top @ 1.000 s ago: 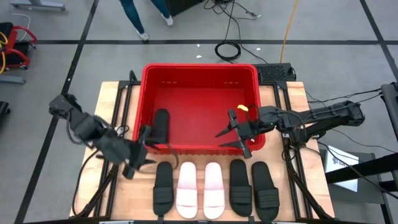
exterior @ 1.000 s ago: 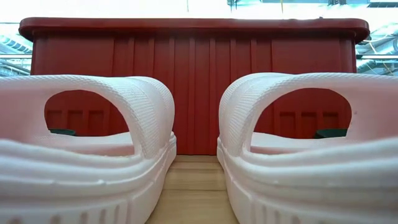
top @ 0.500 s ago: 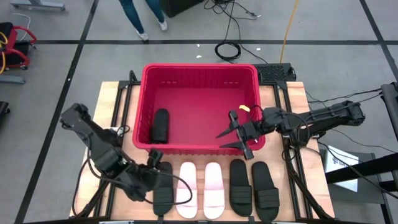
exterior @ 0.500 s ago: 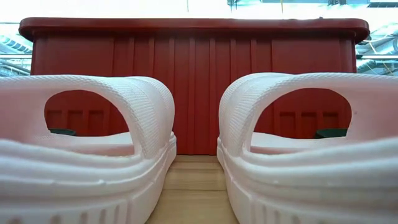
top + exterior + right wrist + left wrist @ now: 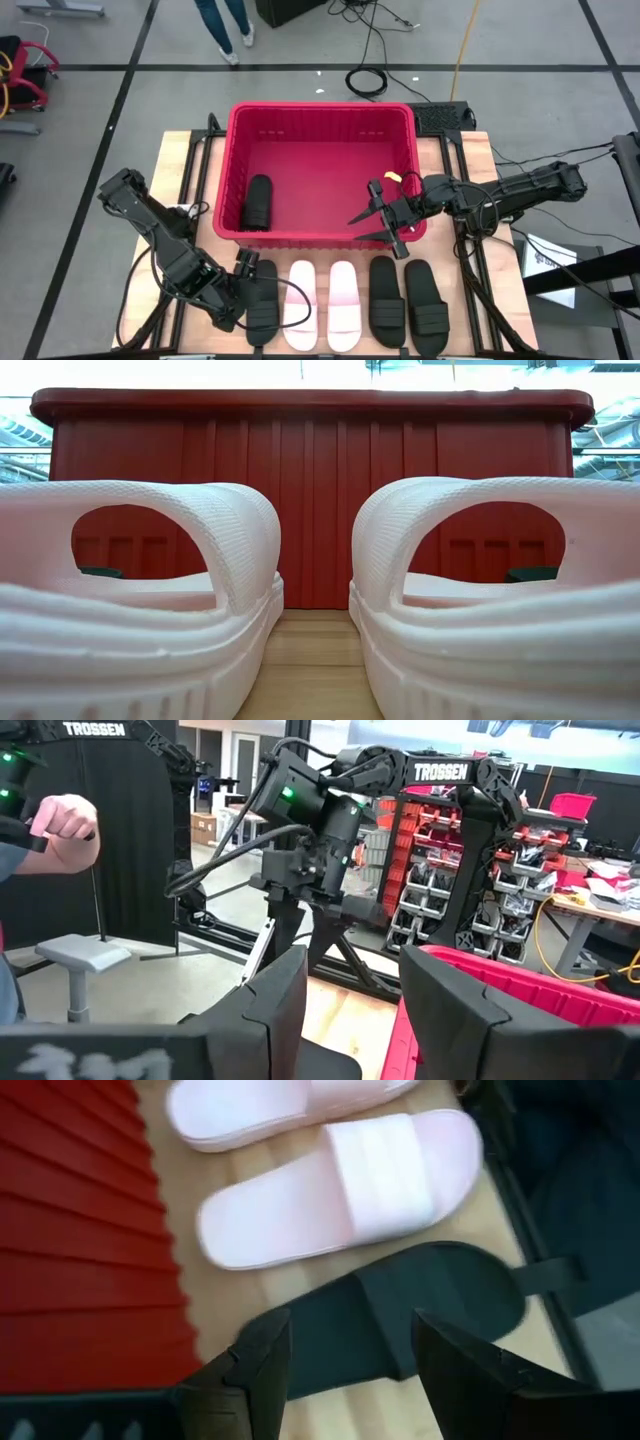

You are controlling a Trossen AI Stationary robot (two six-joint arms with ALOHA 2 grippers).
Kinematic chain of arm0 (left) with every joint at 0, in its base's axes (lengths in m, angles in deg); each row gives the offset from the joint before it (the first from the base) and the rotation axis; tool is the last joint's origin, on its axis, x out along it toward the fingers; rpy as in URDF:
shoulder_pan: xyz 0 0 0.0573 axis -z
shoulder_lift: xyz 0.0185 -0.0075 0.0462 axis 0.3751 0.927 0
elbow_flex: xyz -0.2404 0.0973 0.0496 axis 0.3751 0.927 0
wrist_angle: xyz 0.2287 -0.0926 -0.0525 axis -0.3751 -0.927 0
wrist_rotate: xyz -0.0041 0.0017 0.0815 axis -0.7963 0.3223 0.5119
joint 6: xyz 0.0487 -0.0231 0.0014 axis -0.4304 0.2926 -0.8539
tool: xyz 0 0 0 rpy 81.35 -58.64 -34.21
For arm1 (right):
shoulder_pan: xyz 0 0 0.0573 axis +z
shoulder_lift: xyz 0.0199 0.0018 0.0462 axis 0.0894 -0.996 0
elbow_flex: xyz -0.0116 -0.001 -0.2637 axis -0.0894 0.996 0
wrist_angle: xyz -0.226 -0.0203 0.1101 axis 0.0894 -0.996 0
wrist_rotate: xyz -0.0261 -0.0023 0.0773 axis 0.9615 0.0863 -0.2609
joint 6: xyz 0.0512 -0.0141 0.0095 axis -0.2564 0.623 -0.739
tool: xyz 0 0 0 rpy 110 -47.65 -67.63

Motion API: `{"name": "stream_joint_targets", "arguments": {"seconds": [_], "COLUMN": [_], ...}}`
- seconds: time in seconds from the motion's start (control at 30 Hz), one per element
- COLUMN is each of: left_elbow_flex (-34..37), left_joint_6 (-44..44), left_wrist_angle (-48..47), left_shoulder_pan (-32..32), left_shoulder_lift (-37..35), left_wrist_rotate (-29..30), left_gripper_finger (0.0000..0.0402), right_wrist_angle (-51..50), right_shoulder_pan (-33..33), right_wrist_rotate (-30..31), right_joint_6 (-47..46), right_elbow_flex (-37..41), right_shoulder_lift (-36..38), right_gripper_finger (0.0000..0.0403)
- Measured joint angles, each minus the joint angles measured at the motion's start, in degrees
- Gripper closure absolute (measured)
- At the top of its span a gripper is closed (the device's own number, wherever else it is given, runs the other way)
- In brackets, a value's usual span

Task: Pick and place slides into bin
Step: Put the left black slipper into the red bin

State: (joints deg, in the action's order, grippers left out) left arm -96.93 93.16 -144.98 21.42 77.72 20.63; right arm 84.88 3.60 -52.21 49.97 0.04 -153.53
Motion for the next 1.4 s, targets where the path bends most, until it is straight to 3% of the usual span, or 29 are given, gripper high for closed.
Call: {"name": "stream_joint_targets", "arguments": {"seconds": [0.33,0.8,1.4], "left_elbow_flex": [7.4,18.4,19.1], "left_joint_6": [1.0,5.4,4.9], "left_wrist_angle": [13.5,20.6,22.6], "left_shoulder_pan": [1.0,-1.2,-3.8], "left_shoulder_lift": [0.0,0.0,0.0], "left_wrist_rotate": [-3.5,-11.7,-12.8], "left_gripper_finger": [0.0204,0.0204,0.0204], "right_wrist_angle": [-0.2,-0.5,-0.5], "right_shoulder_pan": [0.0,0.0,0.0], "right_wrist_rotate": [0.1,0.1,0.1], "right_joint_6": [0.6,0.4,0.4], "right_elbow_flex": [0.0,0.0,0.0], "right_shoulder_lift": [0.0,0.0,0.0], "right_gripper_finger": [0.025,0.025,0.025]}}
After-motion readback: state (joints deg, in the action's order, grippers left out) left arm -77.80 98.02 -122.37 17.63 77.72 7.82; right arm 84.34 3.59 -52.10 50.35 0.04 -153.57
